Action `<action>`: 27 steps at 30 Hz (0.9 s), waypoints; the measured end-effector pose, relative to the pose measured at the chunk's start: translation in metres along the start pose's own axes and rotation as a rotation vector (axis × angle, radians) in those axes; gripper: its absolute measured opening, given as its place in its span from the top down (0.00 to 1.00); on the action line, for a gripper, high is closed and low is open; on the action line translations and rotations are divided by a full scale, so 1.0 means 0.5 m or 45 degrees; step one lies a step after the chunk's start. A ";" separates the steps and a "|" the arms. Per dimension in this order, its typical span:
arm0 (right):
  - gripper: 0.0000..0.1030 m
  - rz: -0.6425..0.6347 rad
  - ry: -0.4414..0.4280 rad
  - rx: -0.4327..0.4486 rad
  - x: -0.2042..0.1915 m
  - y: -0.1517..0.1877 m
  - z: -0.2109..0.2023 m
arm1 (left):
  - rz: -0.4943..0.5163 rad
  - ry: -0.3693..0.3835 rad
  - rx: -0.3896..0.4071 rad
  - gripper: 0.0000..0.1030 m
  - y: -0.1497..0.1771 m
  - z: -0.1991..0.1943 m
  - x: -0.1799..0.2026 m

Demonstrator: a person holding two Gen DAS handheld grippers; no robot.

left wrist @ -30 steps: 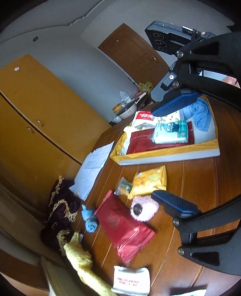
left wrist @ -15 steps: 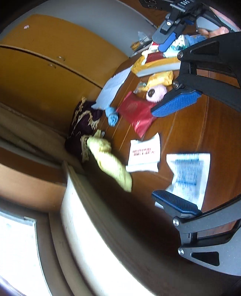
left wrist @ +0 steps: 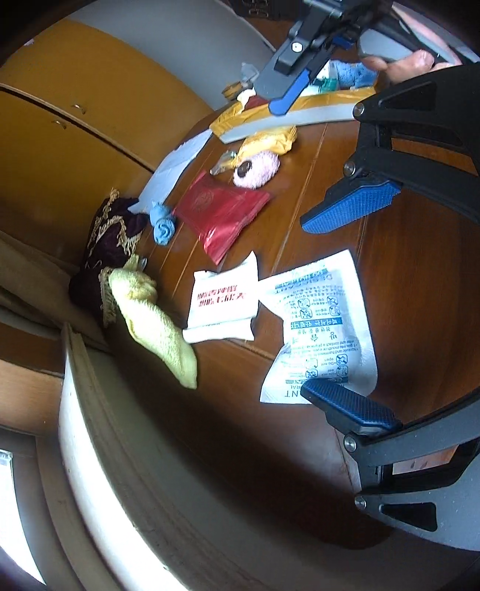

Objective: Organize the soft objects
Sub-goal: 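Move the left gripper to the white desiccant packet while the right approaches the pink fuzzy ball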

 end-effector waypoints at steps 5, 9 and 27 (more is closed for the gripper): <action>0.12 0.022 0.001 -0.003 0.010 0.003 0.000 | 0.082 0.049 0.082 0.21 -0.039 -0.025 0.015; 0.12 0.034 -0.003 -0.012 0.012 0.006 0.004 | 0.153 0.024 0.041 0.21 -0.047 0.010 0.011; 0.12 0.061 0.022 -0.042 0.030 0.013 0.023 | 0.379 -0.016 -0.105 0.21 -0.010 0.045 0.052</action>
Point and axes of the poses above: each gripper's, at about its wrist camera, not at the fingertips, and z roughly the way its jaws point, x to its right, y to its underside, the point moved 9 cm from there along z, roughly the way its jaws point, and after that the axes turned 14 degrees about y, right-handed, at the moved point
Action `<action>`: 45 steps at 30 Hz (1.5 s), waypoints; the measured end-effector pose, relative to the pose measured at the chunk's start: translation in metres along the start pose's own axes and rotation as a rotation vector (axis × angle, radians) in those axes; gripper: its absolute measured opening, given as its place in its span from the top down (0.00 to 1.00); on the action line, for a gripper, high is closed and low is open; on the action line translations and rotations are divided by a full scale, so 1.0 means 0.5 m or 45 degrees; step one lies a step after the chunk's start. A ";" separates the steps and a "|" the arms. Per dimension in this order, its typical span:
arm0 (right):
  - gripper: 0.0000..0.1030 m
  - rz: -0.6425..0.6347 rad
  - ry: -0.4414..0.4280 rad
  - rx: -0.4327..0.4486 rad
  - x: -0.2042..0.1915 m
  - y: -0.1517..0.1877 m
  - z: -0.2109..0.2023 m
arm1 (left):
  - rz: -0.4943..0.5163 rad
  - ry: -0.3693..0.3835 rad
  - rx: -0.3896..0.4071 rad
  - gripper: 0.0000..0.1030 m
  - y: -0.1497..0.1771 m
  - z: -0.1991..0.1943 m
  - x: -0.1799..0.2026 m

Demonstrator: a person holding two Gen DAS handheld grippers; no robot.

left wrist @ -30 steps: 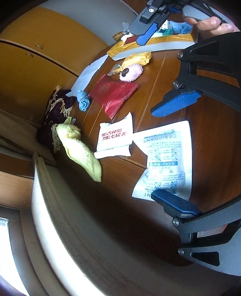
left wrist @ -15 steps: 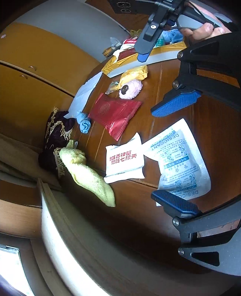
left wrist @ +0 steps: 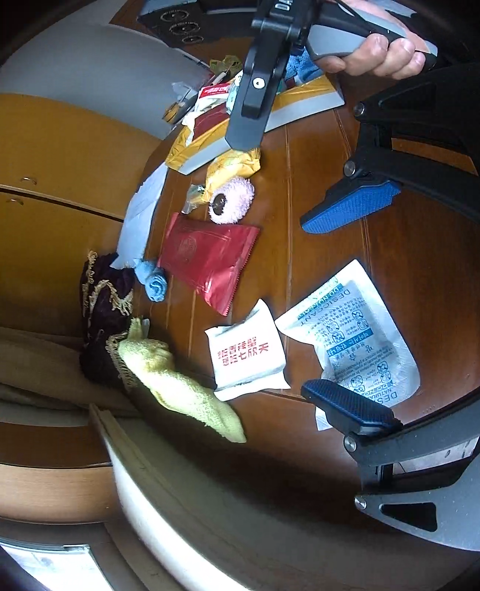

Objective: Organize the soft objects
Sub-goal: 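Move the left gripper to the white desiccant packet while the right approaches the pink fuzzy ball, then grasp the desiccant packet with the left gripper while the right grasps the pink ball, then carry the desiccant packet and pink ball into the box and open both grippers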

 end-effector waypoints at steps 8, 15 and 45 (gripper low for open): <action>0.12 -0.011 0.071 -0.012 0.012 -0.015 0.012 | -0.112 -0.001 -0.051 0.21 0.042 -0.014 -0.030; 0.29 -0.058 0.278 -0.097 0.034 -0.059 0.086 | -0.179 -0.047 0.000 0.31 0.028 -0.003 -0.047; 0.73 -0.047 0.201 0.095 0.082 -0.006 -0.076 | -0.242 0.308 0.207 0.76 -0.059 0.008 0.136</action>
Point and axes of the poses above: each gripper's, at about its wrist camera, not at the fingertips, and z roughly the way its jaws point, x to its right, y to its underside, the point moved 9 cm from there along z, roughly the way its jaws point, and after that the axes turned 14 degrees about y, right-handed, at the moved point
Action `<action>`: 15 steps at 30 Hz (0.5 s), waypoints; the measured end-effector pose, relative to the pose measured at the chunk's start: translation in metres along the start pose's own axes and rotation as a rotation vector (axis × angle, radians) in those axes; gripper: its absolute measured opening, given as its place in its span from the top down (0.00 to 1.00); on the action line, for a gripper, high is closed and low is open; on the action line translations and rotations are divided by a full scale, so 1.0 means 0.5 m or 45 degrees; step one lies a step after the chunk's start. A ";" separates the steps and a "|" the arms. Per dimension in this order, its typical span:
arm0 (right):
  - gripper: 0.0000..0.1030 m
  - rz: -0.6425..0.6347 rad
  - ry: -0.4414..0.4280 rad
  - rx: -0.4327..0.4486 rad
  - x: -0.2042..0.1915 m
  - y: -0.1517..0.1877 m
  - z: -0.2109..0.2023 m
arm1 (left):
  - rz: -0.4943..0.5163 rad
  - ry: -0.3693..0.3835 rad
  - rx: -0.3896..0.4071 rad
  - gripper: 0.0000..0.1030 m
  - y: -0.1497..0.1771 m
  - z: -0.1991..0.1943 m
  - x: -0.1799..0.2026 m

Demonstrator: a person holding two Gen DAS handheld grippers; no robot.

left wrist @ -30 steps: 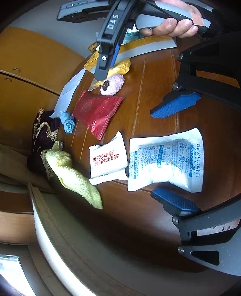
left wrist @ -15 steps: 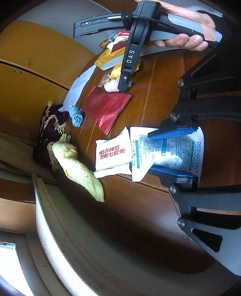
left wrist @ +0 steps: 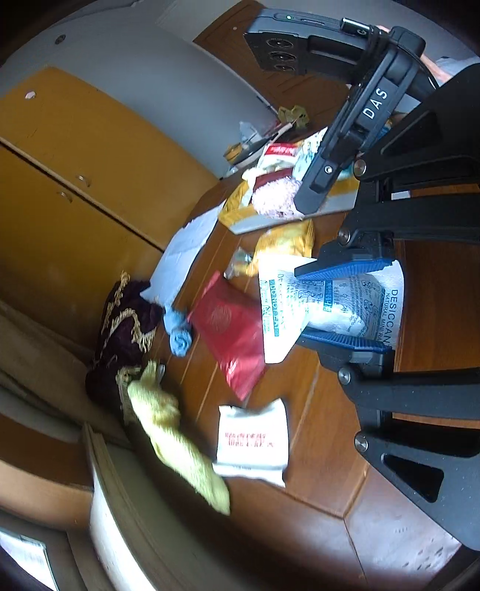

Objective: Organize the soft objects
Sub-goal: 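Carry the desiccant packet and pink ball into the box and open both grippers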

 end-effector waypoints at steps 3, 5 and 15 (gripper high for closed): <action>0.73 0.055 -0.002 0.011 0.064 0.008 -0.035 | 0.044 0.101 -0.036 0.76 0.004 0.036 0.071; 0.73 0.102 0.027 0.013 0.115 0.021 -0.056 | 0.070 0.160 -0.065 0.76 0.009 0.059 0.111; 0.72 0.189 0.205 -0.047 0.249 0.102 -0.104 | 0.132 0.352 -0.228 0.76 0.072 0.145 0.250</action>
Point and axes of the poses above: each gripper's, at about its wrist camera, not at the fingertips, and z roughly the way its jaws point, x to its right, y to its underside, the point moved 9 cm from there along z, roughly the way its jaws point, and after that the axes turned 14 degrees about y, right-handed, at the moved point
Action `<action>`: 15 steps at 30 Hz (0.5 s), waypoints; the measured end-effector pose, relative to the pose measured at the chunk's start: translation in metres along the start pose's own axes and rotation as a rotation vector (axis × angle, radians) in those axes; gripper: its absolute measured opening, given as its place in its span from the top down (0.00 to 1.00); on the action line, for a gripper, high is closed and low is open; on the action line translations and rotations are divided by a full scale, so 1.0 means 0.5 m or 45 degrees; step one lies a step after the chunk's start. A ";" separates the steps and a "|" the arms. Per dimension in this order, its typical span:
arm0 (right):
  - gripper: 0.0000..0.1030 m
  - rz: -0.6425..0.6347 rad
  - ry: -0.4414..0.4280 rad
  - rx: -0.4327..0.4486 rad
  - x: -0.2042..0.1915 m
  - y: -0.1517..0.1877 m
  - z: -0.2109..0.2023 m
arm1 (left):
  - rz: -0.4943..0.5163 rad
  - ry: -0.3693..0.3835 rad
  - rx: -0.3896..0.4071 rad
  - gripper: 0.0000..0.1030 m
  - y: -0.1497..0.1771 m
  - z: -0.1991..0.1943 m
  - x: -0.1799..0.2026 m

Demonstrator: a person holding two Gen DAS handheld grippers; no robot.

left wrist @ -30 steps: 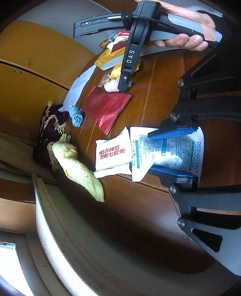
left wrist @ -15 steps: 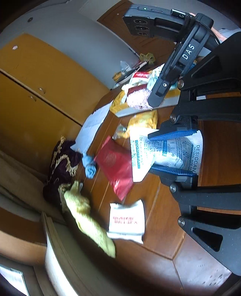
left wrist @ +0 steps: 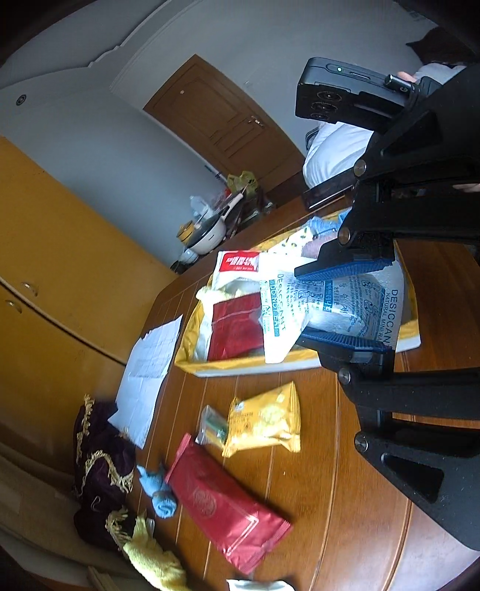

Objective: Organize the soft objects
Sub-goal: 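Carry the desiccant packet and pink ball into the box and open both grippers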

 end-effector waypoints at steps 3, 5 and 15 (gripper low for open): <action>0.72 -0.002 0.041 -0.032 0.013 0.011 0.015 | -0.013 0.008 -0.045 0.76 0.012 0.033 0.006; 0.72 -0.016 0.042 -0.044 0.013 0.016 0.018 | -0.026 0.006 -0.076 0.76 0.020 0.050 0.001; 0.65 -0.037 0.029 -0.038 0.017 0.031 0.009 | -0.037 -0.013 -0.188 0.75 0.054 0.095 -0.004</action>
Point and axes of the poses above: each gripper's, at about its wrist camera, not at the fingertips, and z roughly the way its jaws point, x to its right, y to its underside, the point moved 9 cm from there along z, roughly the way its jaws point, and after that the axes turned 14 degrees about y, right-handed, at the moved point
